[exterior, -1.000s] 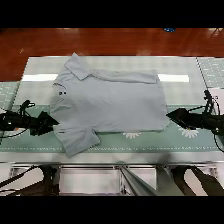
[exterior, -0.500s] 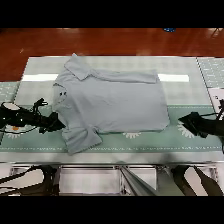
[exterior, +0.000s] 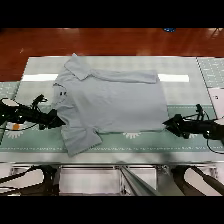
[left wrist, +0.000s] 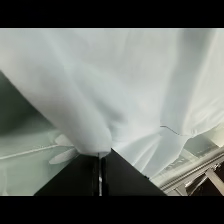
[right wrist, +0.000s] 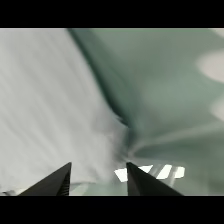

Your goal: Fold the shirts.

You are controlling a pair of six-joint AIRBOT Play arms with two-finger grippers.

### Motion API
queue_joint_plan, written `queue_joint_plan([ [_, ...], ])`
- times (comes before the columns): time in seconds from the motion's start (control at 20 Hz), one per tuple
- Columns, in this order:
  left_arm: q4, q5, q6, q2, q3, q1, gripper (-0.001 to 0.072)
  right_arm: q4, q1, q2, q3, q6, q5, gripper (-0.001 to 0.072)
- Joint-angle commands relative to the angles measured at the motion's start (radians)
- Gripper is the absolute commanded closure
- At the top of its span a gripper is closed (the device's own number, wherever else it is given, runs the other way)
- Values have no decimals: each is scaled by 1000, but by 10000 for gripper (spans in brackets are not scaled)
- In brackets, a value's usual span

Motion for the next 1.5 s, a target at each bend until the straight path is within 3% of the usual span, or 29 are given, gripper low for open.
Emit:
queue_joint_plan([
  [0.0,0,14,3,-1,2,-1,690,111,138,-176,108,-21,-111,379],
  [0.05,-1,20,3,-1,2,0,689,121,181,-225,158,-21,-114,459],
  [0.15,-1,26,3,-1,9,0,689,122,264,-305,283,-47,-88,688],
  [0.35,-63,-13,3,44,174,0,689,66,318,-300,602,-30,67,691],
  [0.65,-372,0,-2,148,708,0,690,-187,318,-134,1204,106,176,691],
  [0.85,-369,-1,-20,195,1061,1,690,-291,318,27,1438,128,247,691],
  [1.05,-203,-1,-35,337,1238,1,690,-396,318,248,1451,149,289,691],
  [1.25,200,-4,-103,554,1257,-9,690,-516,318,398,1451,219,393,691],
  [1.45,391,-35,-137,698,1257,-164,690,-532,318,457,1451,268,568,691],
])
